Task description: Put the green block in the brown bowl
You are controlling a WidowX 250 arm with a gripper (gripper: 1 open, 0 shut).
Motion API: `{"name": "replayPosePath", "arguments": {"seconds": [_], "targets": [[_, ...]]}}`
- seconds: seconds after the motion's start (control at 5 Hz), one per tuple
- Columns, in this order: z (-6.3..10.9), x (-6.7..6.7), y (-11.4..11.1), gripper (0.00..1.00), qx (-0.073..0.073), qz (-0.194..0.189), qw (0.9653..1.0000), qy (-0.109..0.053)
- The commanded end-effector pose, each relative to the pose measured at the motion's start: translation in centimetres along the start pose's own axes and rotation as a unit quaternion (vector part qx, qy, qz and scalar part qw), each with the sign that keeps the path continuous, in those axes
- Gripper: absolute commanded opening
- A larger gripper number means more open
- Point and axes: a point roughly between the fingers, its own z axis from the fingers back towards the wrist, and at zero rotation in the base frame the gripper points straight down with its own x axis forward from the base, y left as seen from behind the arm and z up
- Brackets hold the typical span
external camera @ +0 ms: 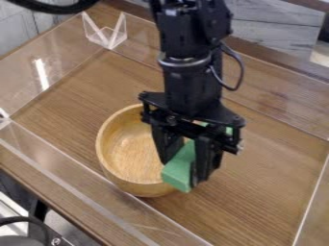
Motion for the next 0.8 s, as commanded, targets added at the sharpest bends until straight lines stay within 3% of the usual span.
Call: {"name": "replayPosePath", "arguments": {"seconds": [0.0,0.6], "targets": [[0.66,0.46,0.17,0.0,-0.007,-0.001,0.9998,-0.016],[0.54,0.81,0.58,0.0,-0.016,0.001,0.9997,-0.019]]}}
